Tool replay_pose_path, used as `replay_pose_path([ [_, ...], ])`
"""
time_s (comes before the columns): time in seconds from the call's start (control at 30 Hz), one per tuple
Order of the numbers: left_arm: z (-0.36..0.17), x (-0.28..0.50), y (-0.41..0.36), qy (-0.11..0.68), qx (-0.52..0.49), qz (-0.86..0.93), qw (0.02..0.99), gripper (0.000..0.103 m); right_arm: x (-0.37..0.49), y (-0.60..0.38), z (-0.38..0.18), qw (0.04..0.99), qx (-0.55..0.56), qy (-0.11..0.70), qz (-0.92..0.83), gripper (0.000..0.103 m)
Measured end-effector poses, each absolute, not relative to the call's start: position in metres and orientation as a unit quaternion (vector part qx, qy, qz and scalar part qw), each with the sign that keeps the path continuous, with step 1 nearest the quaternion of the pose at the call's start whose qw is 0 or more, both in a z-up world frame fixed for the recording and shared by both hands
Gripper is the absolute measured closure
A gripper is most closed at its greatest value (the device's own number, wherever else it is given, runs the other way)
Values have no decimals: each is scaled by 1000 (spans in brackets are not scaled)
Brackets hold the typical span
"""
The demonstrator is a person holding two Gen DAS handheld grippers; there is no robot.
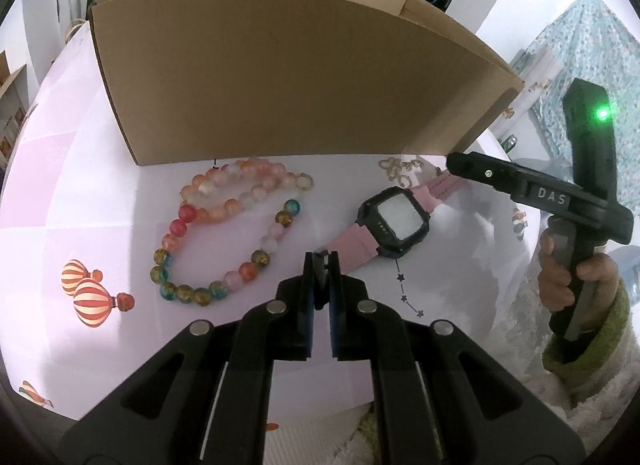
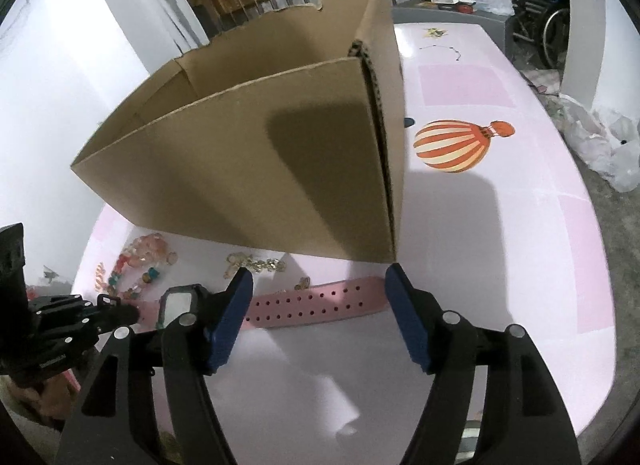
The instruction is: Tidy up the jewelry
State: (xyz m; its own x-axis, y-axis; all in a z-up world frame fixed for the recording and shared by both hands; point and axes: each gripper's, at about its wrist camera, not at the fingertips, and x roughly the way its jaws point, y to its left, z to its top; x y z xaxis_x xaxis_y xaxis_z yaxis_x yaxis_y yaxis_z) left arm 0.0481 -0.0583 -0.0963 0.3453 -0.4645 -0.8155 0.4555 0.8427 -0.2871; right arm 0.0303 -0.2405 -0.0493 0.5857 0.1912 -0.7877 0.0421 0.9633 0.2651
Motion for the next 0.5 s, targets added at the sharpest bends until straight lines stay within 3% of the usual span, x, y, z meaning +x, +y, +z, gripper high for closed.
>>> replay_pose_path([
  [0.23, -101, 48, -68, 501, 4, -279, 819, 97, 31, -238, -55, 873, 133, 467, 54, 21],
  [0.5, -103, 47, -76, 499, 7, -279, 820, 97, 26, -239, -51, 865, 171, 465, 74, 20],
])
